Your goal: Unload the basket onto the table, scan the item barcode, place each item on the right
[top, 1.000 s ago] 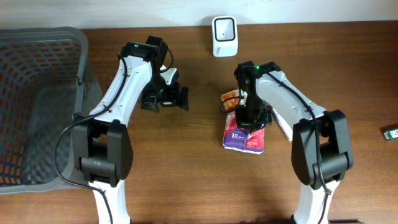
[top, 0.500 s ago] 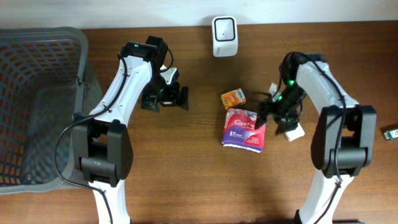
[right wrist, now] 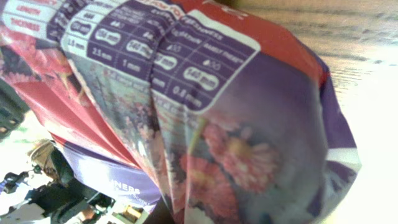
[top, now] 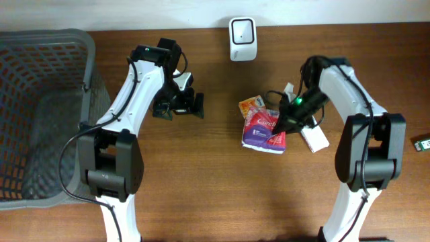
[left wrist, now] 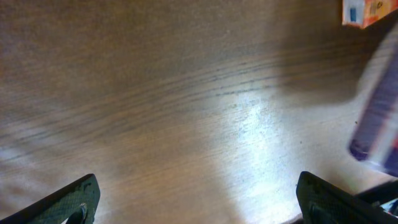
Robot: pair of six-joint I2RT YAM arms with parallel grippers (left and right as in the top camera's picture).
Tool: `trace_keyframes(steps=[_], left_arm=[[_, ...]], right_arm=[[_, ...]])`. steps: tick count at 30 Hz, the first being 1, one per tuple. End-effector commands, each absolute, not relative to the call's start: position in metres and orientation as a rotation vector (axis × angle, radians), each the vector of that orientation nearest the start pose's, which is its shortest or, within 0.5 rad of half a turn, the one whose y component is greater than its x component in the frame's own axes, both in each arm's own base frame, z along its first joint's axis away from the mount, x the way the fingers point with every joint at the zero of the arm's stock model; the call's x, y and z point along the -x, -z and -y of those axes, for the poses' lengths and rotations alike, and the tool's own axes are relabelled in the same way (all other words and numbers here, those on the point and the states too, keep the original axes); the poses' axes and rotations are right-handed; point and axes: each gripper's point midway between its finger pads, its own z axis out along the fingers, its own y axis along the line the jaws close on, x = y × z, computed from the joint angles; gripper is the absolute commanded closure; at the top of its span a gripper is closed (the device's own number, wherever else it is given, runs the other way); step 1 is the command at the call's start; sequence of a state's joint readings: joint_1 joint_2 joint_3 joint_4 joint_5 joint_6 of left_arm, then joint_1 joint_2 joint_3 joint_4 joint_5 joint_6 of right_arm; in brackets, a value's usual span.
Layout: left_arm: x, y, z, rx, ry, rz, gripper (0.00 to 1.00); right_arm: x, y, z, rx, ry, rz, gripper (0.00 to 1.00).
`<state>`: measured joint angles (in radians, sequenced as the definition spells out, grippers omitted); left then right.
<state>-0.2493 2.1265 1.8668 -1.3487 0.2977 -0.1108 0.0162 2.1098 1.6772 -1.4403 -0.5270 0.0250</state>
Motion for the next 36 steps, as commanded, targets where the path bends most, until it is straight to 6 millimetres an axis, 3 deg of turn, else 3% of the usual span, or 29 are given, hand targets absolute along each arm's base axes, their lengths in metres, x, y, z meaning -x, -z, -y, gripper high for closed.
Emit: trace_keyframes(steps=[1,4,7,8,11,13,16,20,22,25,26,29,31,33,36], left_arm=[[-0.383,-0.099,0.147,-0.198,0.453,-3.174,0.01],[-0.383,-0.099,0.147,-0.198,0.453,-3.174,0.01],[-0.384,-0.099,0.147,-0.199,0.453,-3.17,0.01],[-0.385,-0.099,0.148,-0.2,0.455,-3.163,0.01],[-0.386,-0.099,0.148,-0.201,0.455,-3.16,0.01],[-0.386,-0.099,0.148,-0.201,0.455,-3.159,0.01],[-0.39,-0.099,0.149,-0.203,0.457,-3.143,0.01],[-0.389,-0.099,0.149,-0.203,0.457,-3.147,0.01],[-0.388,-0.099,0.149,-0.202,0.457,-3.149,0.01],[-0.388,-0.099,0.149,-0.202,0.457,-3.149,0.01],[-0.388,-0.099,0.149,-0.203,0.457,-3.149,0.01],[-0.388,-0.099,0.149,-0.202,0.456,-3.152,0.01],[-0.386,-0.098,0.148,-0.201,0.455,-3.161,0.01],[-0.385,-0.098,0.149,-0.204,0.455,-3.161,0.01],[-0.385,-0.098,0.149,-0.203,0.455,-3.161,0.01]], right_arm=[[-0.372,-0.118,-0.093,-0.089,-0.852,-3.177,0.96],[-0.455,-0.138,-0.098,-0.32,-0.848,-2.864,0.96],[-0.533,-0.174,-0.114,-0.368,-0.914,-2.516,0.96],[-0.556,-0.187,-0.125,-0.391,-0.957,-2.407,0.96],[-0.599,-0.197,-0.152,-0.463,-1.095,-2.212,0.96],[-0.617,-0.191,-0.165,-0.486,-1.157,-2.141,0.96],[-0.629,-0.158,-0.161,-0.585,-1.016,-2.146,0.96],[-0.63,-0.159,-0.159,-0.586,-1.016,-2.143,0.96],[-0.629,-0.181,-0.15,-0.55,-1.084,-2.117,0.96],[-0.621,-0.223,-0.11,-0.536,-1.008,-2.079,0.96],[-0.613,-0.238,-0.086,-0.566,-0.943,-2.075,0.96],[-0.562,-0.269,0.034,-0.913,-0.597,-2.053,0.96],[-0.506,-0.251,0.137,-1.226,-0.304,-2.042,0.96],[-0.448,-0.215,0.217,-1.506,-0.092,-2.048,0.96],[-0.395,-0.172,0.286,-1.758,0.039,-2.022,0.96]])
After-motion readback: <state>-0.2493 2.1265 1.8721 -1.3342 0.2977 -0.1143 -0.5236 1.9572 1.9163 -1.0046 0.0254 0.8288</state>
